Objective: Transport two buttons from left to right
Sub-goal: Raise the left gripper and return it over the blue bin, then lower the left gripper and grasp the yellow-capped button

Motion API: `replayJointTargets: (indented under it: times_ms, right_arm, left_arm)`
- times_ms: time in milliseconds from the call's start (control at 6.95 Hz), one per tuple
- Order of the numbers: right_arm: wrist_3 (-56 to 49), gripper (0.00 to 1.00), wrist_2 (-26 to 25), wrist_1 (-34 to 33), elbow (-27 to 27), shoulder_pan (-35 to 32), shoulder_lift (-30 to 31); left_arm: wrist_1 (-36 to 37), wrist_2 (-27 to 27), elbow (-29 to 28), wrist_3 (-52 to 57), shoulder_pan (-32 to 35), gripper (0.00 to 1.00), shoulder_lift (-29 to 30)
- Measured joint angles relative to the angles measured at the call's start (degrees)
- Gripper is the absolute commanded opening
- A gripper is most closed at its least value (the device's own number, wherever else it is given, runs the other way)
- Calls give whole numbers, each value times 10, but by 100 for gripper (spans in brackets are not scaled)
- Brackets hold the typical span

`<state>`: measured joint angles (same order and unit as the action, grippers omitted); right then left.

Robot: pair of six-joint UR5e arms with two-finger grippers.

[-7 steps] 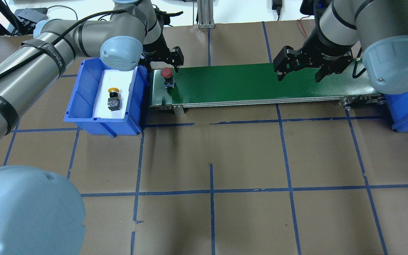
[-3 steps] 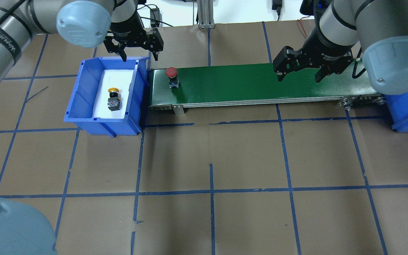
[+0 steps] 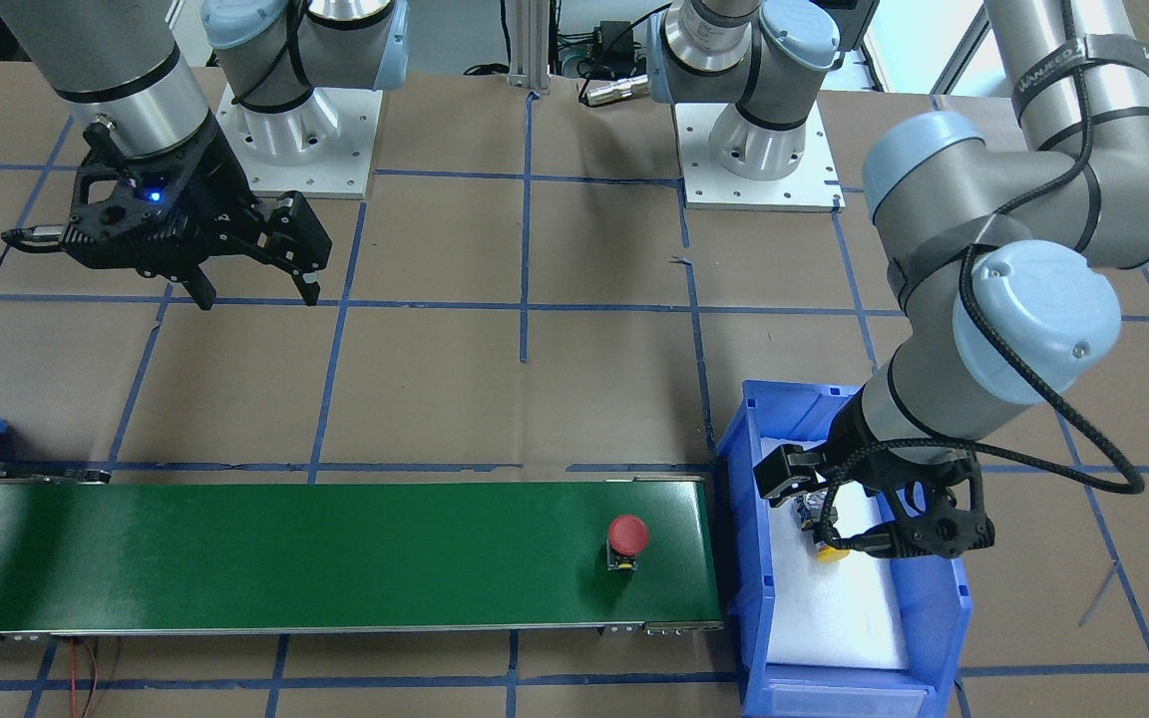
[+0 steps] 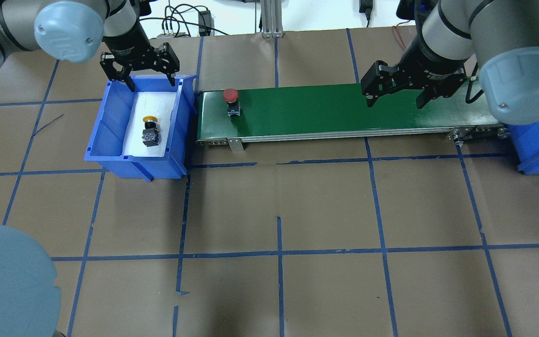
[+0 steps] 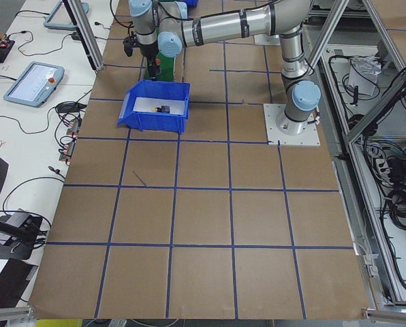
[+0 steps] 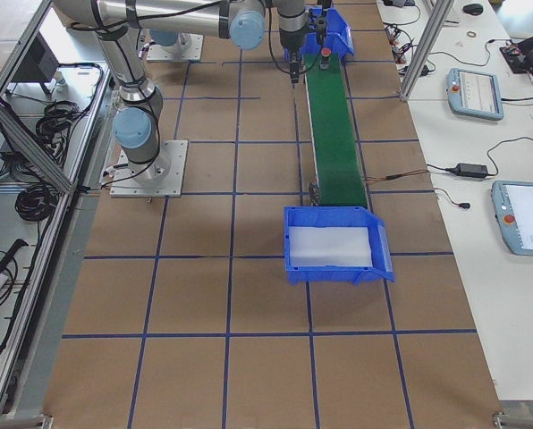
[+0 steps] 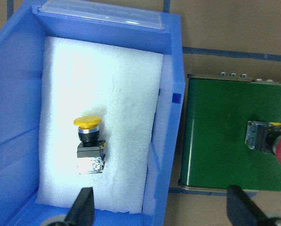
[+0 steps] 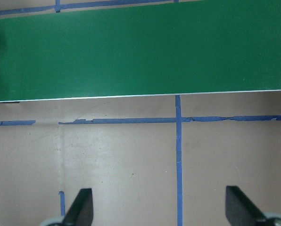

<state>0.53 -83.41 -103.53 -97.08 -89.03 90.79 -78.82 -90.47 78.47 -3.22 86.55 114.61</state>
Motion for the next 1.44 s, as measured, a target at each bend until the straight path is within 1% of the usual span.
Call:
replayJointTargets:
  times_ms: [144, 432, 863, 1007, 1295, 1439]
  right_arm:
    - [0, 100, 0, 0, 0, 0, 0]
    - [1, 100, 0, 0, 1, -1, 0]
    - [1, 100, 0, 0, 0, -1, 0]
    - [1, 100, 0, 0, 0, -1, 0]
    - [1, 100, 0, 0, 0, -1, 0]
    - [1, 100, 0, 0, 0, -1, 0]
  left_arm:
    - [12, -15, 7, 2, -9, 100, 10]
    - [51, -20, 24, 7, -31, 100, 34]
    - [130, -19, 89, 9, -37, 100, 42]
    - [141, -8, 96, 7, -37, 100, 45]
    - [150, 30, 93, 0, -38, 100, 58]
    - [154, 28, 89, 0, -38, 100, 61]
